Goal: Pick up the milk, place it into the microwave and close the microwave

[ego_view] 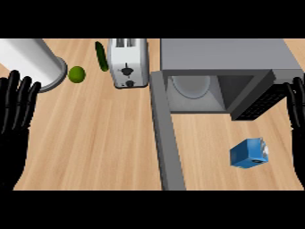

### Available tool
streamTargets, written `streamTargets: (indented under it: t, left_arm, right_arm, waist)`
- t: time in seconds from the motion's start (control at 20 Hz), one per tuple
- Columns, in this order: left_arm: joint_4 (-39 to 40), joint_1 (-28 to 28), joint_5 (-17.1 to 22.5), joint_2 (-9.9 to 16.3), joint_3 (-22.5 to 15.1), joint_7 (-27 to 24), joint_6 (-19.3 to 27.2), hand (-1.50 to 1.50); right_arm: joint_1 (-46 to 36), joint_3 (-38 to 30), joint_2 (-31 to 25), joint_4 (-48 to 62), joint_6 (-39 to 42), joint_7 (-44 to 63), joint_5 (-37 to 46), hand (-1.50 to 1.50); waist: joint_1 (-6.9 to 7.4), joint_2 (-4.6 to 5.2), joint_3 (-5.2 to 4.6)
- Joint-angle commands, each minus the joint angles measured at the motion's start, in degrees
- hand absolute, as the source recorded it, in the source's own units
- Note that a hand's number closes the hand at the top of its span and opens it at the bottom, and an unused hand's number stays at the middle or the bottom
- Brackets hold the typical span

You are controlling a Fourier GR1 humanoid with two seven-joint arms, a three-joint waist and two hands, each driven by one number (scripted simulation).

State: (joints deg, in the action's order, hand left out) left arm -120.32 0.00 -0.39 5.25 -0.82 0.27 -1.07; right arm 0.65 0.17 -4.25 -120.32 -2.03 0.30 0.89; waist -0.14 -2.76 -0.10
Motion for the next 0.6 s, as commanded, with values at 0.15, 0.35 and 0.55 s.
streamTargets:
  t: [0.15, 0.35, 0.55]
  left_arm:
    - [-0.41, 1.53, -1.89, -2.08, 0.72, -1.01, 2.73, -1.5]
    - [1.19, 1.23, 2.0, -2.89, 5.85, 5.13, 5.54, -1.5]
    - [-6.08, 8.36, 2.98, -3.45, 3.92, 5.47, 3.62, -1.5]
  right_arm:
    - [-1.42, 2.95, -1.05, -7.21, 3.16, 4.28, -2.22, -1.5]
    - [7.43, 3.29, -4.25, -10.44, 10.28, 5.7, -9.04, -1.5]
    - [10.58, 2.64, -5.52, -18.87, 10.85, 11.51, -10.2, -1.5]
  waist:
    - [0.15, 2.67, 0.09]
    - [-0.28, 2.6, 0.13]
    - [0.04, 2.61, 0.1]
